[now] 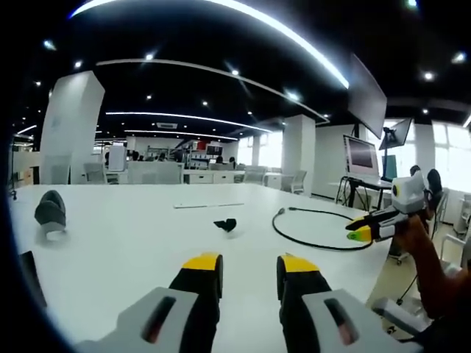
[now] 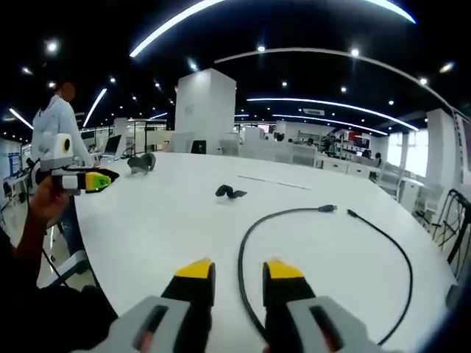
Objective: Find the charging cable on the desk, coil it up and secure with Velcro.
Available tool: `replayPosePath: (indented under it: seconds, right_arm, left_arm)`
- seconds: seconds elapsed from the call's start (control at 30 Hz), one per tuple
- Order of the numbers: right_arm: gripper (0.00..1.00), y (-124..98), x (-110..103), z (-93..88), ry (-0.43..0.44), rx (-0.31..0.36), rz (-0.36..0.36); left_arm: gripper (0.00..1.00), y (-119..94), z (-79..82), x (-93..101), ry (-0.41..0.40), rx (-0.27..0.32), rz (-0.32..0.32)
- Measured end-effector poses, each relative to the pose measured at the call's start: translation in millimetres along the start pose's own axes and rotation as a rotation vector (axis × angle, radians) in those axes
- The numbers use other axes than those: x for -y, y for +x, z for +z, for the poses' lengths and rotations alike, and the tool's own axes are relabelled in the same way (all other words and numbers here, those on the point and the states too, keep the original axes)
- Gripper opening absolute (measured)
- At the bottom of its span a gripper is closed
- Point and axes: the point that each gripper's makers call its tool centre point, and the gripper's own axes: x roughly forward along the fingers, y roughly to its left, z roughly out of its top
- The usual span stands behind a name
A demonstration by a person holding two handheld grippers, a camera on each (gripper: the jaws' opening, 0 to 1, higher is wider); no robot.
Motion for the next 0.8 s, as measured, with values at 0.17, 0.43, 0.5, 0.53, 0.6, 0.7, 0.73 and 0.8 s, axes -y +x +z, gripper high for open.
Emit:
replayPosePath:
  seconds: [0.17,0.43,0.5,0.53,0.6,0.7,0.73,0.8]
  right_arm:
    - [0.28,-2.0,21.8,5.2,-0.004,0.008,-0.027]
    - [0.28,-7.0,45.9,8.2,0.0,0.008,-0.066]
    - [0.28,-8.4,52.8,8.4,0.003,0.005,-0.077]
    - [0.28,-9.3,55.6,8.5,0.004,0.005,-0.081]
    - [0.28,-10.9,60.6,8.1,0.005,0.005,-0.091]
    - [0.28,-13.0,67.7,7.5,0.008,0.003,-0.103]
    - [0.28,-13.4,69.6,7.5,0.008,0.002,-0.106]
    - [0.28,-13.4,77.1,6.3,0.008,-0.001,-0.117]
  left_arm:
    - [0.29,9.1,1.6,8.2,0.002,0.006,-0.016]
    - [0.29,25.3,1.1,25.0,0.008,-0.003,-0.047]
    - [0.29,28.7,2.3,27.6,0.003,0.001,-0.051]
    - [0.29,30.9,2.5,31.1,-0.003,0.003,-0.056]
    - [0.29,34.8,2.1,35.9,-0.009,0.0,-0.065]
    - [0.29,41.0,3.1,40.7,-0.011,-0.002,-0.072]
    - [0.29,43.3,3.8,42.0,-0.011,-0.001,-0.073]
    - [0.29,48.3,5.0,45.4,-0.012,-0.002,-0.078]
